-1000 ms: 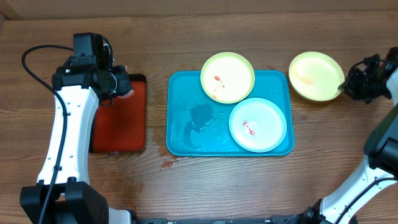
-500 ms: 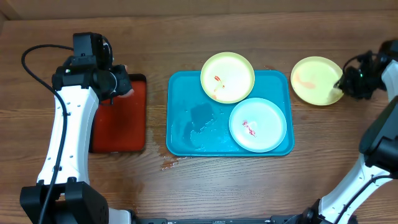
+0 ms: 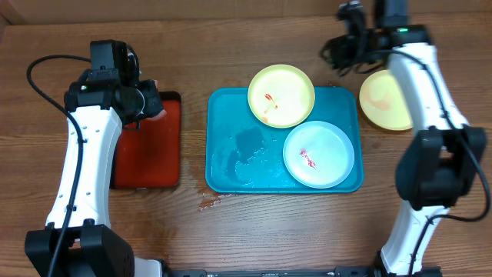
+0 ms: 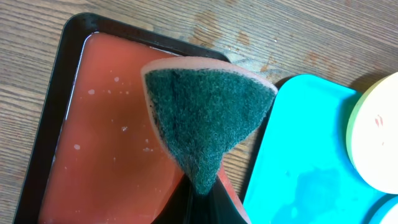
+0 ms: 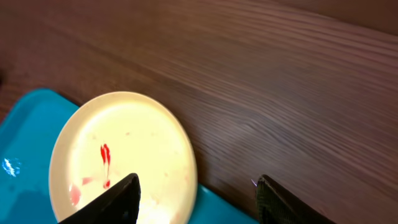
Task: Clean dirty plates on tray and stack at the side
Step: 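Move the right gripper to the remaining yellow plate on the tray, then scrub the yellow plate with the sponge held by the left gripper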
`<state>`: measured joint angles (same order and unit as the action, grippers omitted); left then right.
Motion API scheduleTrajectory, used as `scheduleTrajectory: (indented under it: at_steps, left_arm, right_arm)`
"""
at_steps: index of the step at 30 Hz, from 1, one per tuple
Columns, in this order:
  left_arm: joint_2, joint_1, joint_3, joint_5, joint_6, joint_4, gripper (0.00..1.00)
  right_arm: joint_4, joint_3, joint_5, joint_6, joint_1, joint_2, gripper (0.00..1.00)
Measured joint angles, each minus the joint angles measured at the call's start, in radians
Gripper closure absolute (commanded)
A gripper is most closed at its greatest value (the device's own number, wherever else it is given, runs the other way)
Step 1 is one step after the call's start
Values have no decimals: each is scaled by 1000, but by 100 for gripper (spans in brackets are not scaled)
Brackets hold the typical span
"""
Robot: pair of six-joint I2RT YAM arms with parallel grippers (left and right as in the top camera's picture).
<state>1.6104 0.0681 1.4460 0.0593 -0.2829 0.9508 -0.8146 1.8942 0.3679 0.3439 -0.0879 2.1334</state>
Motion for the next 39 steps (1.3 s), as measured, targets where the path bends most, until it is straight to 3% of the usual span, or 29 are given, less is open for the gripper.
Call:
scheduleTrajectory:
  at_steps: [5, 13, 14, 16, 22, 27, 39]
  left_arm:
    - [0, 0, 0, 0, 0, 1, 96]
    - [0, 0, 0, 0, 0, 0, 96]
    - [0, 0, 0, 0, 0, 0, 96]
    - [0, 0, 0, 0, 0, -1, 96]
    - [0, 0, 0, 0, 0, -8, 96]
    - [0, -5, 0, 6, 6, -19, 96]
    - [11, -119, 0, 76, 24, -66, 96]
  right_arm:
    - [34, -11, -45, 87, -71, 108, 38]
    - [40, -26, -65, 150, -70, 215, 42]
    - [44, -26, -69, 156, -70, 215, 47]
    - [49, -26, -66, 170, -70, 215, 71]
    - [50, -23, -57, 147, -71, 215, 96]
    - [-26, 7, -34, 73, -71, 215, 96]
    - [-388, 144, 85, -94, -80, 215, 96]
